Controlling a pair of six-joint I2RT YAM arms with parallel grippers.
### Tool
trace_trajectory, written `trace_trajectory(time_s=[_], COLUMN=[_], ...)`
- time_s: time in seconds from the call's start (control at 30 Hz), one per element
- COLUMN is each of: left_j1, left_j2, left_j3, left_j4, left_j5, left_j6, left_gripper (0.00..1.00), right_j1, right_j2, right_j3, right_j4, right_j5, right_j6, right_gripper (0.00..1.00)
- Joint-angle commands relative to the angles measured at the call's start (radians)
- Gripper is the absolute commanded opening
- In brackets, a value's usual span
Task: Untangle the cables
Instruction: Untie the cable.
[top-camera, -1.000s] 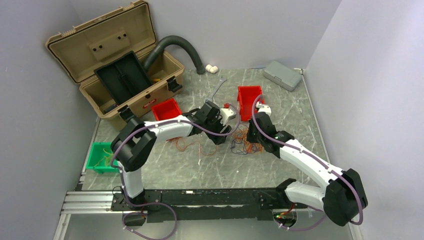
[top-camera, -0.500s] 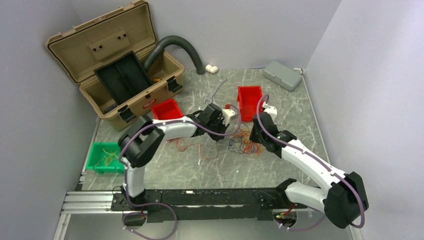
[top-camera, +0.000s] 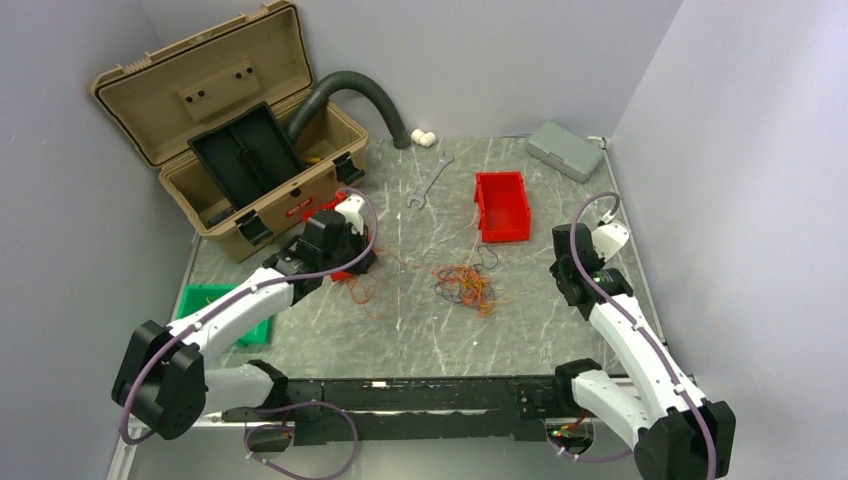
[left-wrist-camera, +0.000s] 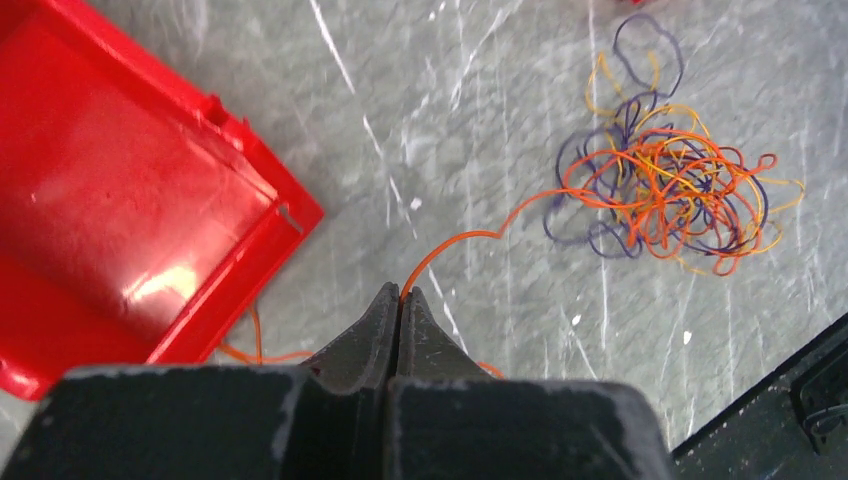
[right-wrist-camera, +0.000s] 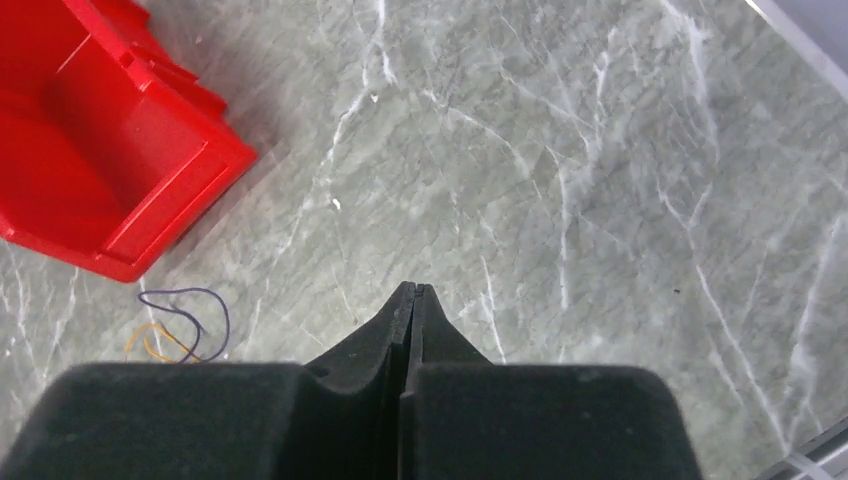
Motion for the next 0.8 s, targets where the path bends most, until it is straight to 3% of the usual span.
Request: trace_trajectory(time_s=[0.0, 0.07, 0.1, 0.23, 0.33, 0.53, 0.67, 0.77], left_j1=[-0.007, -0.008, -0.008, -0.008, -0.007, -0.007, -0.008, -0.008], left_j2=[-0.046, -0.06, -0.068, -0.086, -0.07, -0.058, -0.054, -0.047], left_j3=[-0.009, 0.001, 0.009, 0.057, 0.103, 0.13, 0.132, 0.14], left_j4=[-0.096, -0.102, -0.1, -0.106, -0.143, -0.173, -0.175, -0.184], left_j5=[-0.038, -0.012, 0.005, 0.048, 0.039, 0.028, 0.041, 0.043], left_j6=[-0.04, -0.031, -0.022, -0.005, 0.006, 0.014, 0.015, 0.014], left_gripper=[0.0, 0.0, 0.0, 0.0, 0.0, 0.0, 0.0, 0.0], right_j1=[-0.017, -0.017, -0.017, -0.014, 0.027, 0.284, 0.331, 0.374], right_j2=[-0.03, -0.043, -0.053, -0.085, -0.023, 0.078, 0.125, 0.189], right_j3=[0.006, 0.004, -0.002, -0.055, -0.061, -0.059, -0.116, -0.124], right_j4=[0.028, 0.082, 0.118, 0.24, 0.259, 0.295, 0.406, 0.431], right_j5=[-0.013, -0.174, -0.286, -0.706, -0.85, -0.759, -0.775, -0.677], right_j6=[-0.118, -0.234, -0.302, -0.456, -0.475, -0.472, -0.4, -0.369], right_gripper=[0.06, 0.79, 0.97, 1.0, 1.0, 1.0, 1.0, 1.0])
